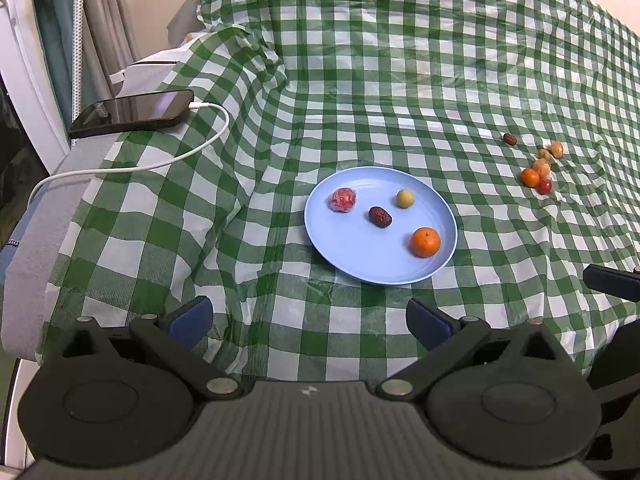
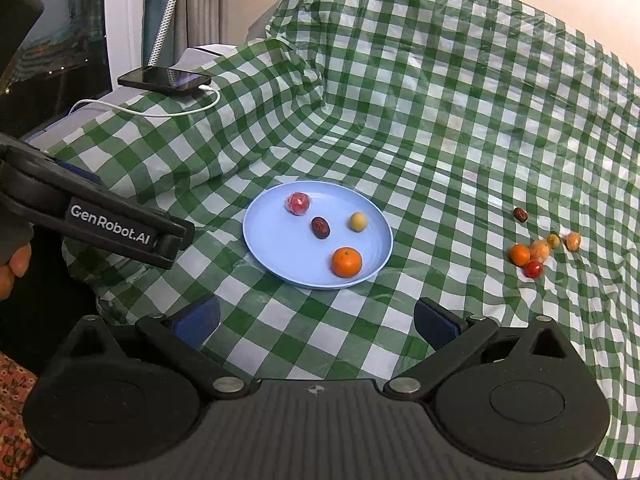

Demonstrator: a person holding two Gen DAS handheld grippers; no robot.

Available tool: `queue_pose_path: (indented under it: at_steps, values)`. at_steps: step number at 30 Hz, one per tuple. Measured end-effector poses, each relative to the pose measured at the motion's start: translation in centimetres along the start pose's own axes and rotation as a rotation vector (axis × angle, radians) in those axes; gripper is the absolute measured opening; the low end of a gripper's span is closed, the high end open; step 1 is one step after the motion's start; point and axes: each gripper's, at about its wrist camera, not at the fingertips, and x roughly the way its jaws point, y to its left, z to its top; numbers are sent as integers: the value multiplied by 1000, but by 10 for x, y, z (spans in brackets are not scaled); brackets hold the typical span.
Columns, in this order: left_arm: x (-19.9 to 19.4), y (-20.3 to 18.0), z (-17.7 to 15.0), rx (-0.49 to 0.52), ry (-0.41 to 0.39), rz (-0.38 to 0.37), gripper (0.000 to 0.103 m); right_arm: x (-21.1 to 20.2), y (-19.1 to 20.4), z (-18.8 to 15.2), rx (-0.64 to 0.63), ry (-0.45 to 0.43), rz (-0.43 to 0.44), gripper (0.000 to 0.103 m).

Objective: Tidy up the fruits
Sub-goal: 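Move both tools back toward the remaining fruit cluster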

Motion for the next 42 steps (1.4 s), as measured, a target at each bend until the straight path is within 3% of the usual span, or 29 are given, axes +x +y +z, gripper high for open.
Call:
queue_pose_path:
  at_steps: [14,25,34,42]
  values:
    - [16,-12,9,34,52,17,103,18,-37,-7,157,10,-67,102]
    - [44,-46,39,59,102,9,103,49,-126,-27,366,-9,-286,102]
    - [76,-78,73,46,185,-20,103,139,-222,-43,412,-60,-496,102]
    - [119,-115,97,85,243,6,103,224,-292,-47,369,-21,-471,102]
